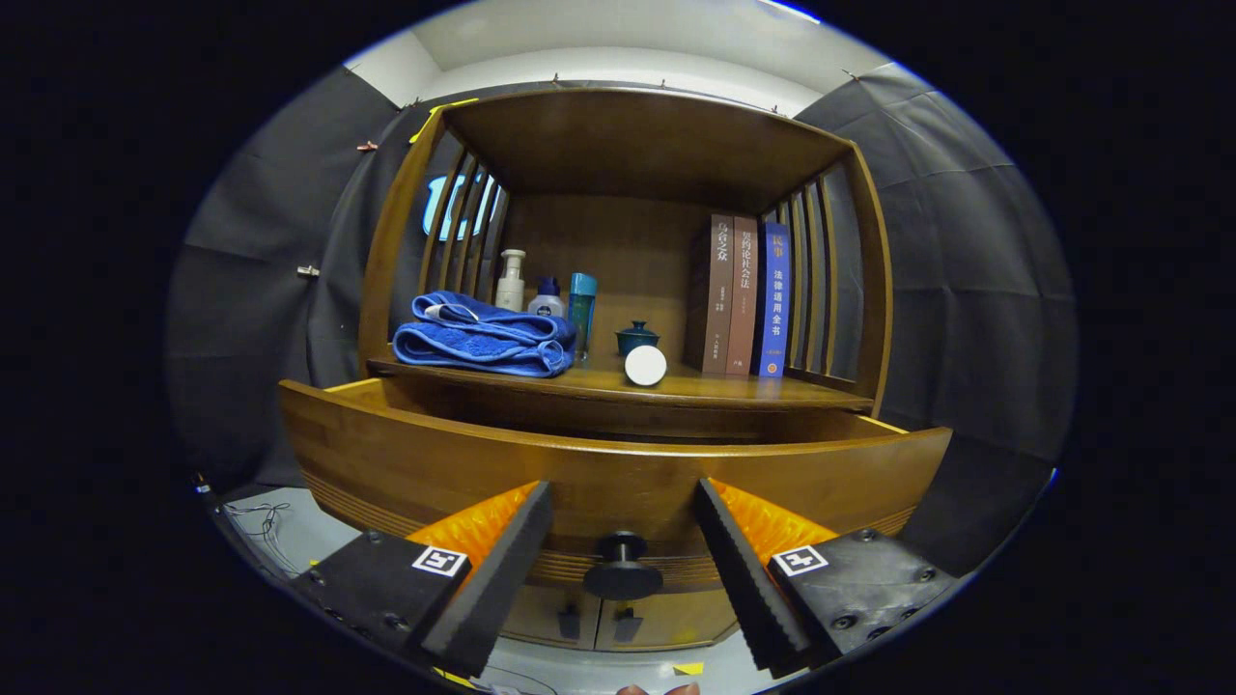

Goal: Pull open the drawer, take out the items inside it, and place them on the countertop above the cabinet.

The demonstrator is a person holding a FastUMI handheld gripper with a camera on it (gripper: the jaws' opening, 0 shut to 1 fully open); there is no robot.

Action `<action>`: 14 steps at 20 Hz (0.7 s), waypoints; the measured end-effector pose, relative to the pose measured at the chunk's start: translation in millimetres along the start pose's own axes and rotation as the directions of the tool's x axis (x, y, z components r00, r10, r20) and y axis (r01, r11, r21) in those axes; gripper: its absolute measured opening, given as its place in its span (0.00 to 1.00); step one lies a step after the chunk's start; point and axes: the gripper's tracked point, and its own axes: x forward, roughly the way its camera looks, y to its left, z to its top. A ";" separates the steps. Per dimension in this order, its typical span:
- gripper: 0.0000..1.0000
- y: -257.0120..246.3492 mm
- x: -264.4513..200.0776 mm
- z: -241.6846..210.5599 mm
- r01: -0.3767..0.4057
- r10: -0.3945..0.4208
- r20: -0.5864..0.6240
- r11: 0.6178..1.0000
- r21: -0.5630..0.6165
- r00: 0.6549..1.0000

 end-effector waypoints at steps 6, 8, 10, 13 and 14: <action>0.99 3.0 29.4 2.6 0.006 -0.006 -0.006 1.000 -0.004 1.000; 0.99 2.7 40.0 4.0 0.008 -0.008 -0.007 1.000 -0.005 1.000; 0.99 3.5 47.4 3.6 0.010 -0.010 -0.008 1.000 -0.005 1.000; 0.99 4.3 57.4 4.7 0.012 -0.012 -0.011 1.000 -0.006 1.000; 1.00 4.7 61.0 5.0 0.013 -0.013 -0.012 1.000 -0.006 1.000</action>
